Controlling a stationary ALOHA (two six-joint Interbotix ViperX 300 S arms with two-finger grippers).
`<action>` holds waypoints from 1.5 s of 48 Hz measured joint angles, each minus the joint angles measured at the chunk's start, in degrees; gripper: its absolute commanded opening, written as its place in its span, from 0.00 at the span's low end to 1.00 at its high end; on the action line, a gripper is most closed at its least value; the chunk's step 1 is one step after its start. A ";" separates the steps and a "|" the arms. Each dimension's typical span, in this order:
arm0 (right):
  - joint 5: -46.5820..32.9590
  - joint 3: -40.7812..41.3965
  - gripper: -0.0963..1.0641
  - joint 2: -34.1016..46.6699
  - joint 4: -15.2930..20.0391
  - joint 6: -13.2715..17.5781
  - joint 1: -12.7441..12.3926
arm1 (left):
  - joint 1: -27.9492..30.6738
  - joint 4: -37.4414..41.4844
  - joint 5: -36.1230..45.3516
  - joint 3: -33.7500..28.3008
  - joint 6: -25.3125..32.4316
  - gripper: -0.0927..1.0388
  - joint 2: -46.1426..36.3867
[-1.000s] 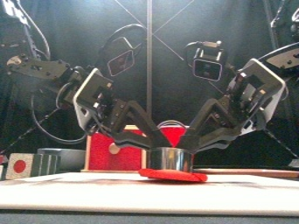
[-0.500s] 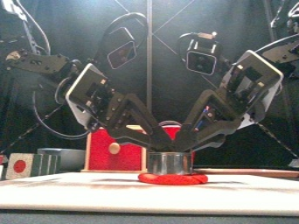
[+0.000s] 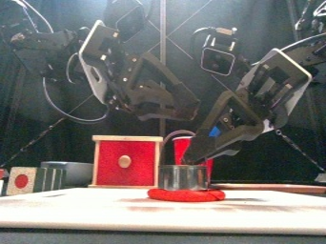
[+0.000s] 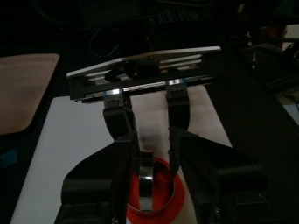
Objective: Get the cutter from the drawer then cut the dough then place the extra dough in the bowl
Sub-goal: Cut the dough
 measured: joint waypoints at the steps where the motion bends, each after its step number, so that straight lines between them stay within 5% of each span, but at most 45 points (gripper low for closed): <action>1: 0.00 0.00 0.73 -0.18 -0.35 0.00 -0.18 | 0.00 0.00 0.00 0.44 0.00 0.76 -0.35; 19: 1.93 -0.62 0.73 -2.20 -5.89 0.18 -3.60 | 0.00 -0.88 -1.41 6.33 -0.26 0.74 -4.83; 38: 28.30 -6.77 0.73 -6.94 -9.05 0.44 -7.82 | -0.62 -5.27 -6.77 8.70 -0.26 0.70 -1.76; 59: 44.65 -15.38 0.73 -6.86 -12.83 1.14 -9.49 | -4.75 -9.23 -9.40 8.61 -0.35 0.58 5.01; 72: 50.27 -18.28 0.73 -4.66 -18.98 6.77 -9.49 | -4.83 -9.40 -9.40 7.73 -0.35 0.57 7.03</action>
